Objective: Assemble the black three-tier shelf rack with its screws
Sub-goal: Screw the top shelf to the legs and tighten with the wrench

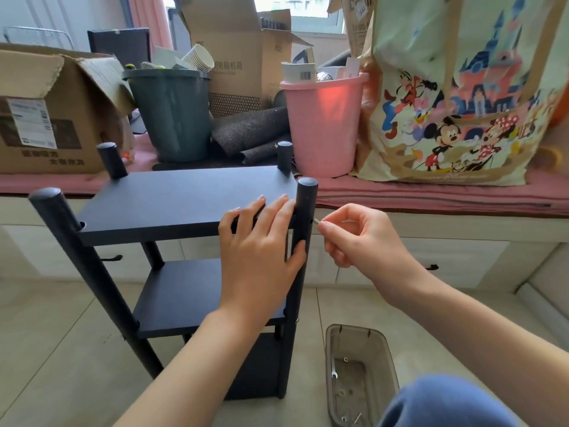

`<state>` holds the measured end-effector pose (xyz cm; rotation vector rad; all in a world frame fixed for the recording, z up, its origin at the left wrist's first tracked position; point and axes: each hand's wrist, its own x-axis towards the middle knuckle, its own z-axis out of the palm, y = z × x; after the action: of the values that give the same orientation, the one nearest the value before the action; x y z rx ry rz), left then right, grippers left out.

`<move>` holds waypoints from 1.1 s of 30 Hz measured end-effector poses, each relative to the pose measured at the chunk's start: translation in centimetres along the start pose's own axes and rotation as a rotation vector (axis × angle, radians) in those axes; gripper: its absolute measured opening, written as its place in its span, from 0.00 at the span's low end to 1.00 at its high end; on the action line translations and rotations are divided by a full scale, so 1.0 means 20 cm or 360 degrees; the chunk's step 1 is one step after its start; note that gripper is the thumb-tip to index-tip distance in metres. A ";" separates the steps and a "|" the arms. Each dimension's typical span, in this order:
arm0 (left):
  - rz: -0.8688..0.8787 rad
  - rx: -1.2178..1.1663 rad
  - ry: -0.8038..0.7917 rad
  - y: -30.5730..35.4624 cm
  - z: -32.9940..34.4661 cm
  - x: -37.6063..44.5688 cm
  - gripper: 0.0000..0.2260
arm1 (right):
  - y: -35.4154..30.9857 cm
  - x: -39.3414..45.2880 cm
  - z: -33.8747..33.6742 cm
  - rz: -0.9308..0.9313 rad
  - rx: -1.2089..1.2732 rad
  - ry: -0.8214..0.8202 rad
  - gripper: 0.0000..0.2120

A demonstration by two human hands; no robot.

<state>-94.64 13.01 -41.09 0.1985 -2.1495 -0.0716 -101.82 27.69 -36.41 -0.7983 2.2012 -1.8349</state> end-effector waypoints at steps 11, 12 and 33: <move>0.0288 0.0029 0.0232 -0.13 0.02 0.06 0.12 | 0.01 0.02 0.03 -0.0090 -0.0246 0.0075 0.05; 0.0303 0.0028 0.0257 -0.14 0.03 0.06 0.12 | 0.00 0.02 0.03 -0.0151 -0.0315 0.0100 0.05; 0.0311 0.0015 0.0451 -0.15 0.01 0.12 0.04 | -0.02 0.00 -0.03 -0.0152 0.0112 -0.0383 0.07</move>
<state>-95.74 9.67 -39.57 0.0019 -1.8763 0.0756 -101.97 28.26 -35.85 -1.0651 1.9705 -1.7426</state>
